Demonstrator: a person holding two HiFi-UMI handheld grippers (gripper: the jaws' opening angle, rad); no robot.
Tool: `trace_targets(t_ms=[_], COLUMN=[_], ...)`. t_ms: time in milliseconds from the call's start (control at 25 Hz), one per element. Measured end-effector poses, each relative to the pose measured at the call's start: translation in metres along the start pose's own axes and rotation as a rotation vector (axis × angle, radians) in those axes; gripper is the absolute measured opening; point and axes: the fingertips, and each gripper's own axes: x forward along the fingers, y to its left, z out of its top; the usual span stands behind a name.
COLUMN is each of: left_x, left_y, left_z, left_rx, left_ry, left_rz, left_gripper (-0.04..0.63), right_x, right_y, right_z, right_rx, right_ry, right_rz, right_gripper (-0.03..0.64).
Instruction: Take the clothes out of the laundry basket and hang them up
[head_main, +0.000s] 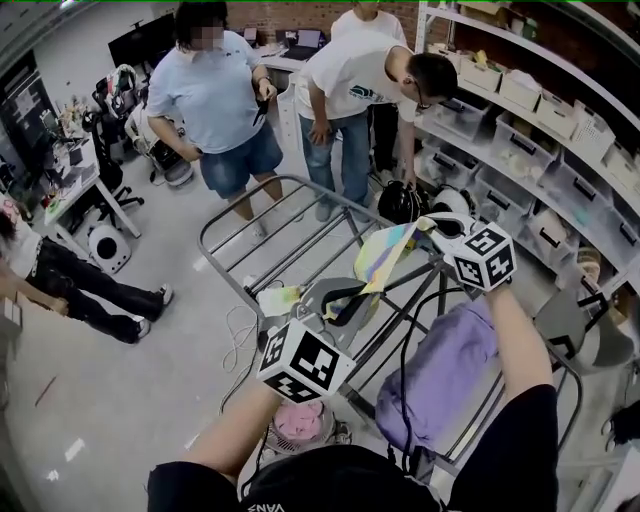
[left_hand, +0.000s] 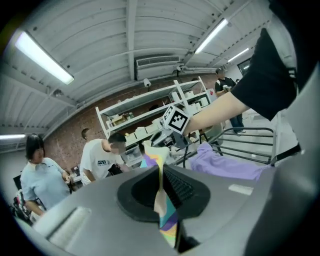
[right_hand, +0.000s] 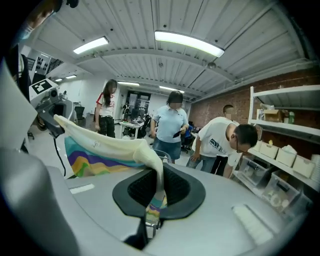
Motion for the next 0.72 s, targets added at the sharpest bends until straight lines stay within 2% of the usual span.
trace_targets(t_ms=[240, 400, 600, 720], left_x=[0.019, 0.031, 0.041, 0.045], left_y=[-0.072, -0.106, -0.118, -0.113], left_z=[-0.016, -0.037, -0.08, -0.111], left_rx=[-0.018, -0.027, -0.063, -0.095], left_ry=[0.024, 0.074, 0.198, 0.288], left_rz=[-0.167, -0.242, -0.252, -0.213], left_gripper=[0.015, 0.015, 0.015, 0.017], right_x=[-0.018, -0.024, -0.019, -0.01], right_y=[0.009, 0.017, 0.029, 0.033], right_z=[-0.05, -0.092, -0.13, -0.147], right_rx=[0.025, 0.018, 0.007, 0.002], right_ry=[0.078, 0.176, 0.288, 0.346], right_rz=[0.053, 0.059, 0.048, 0.043], right_gripper=[0.014, 0.014, 0.014, 0.014])
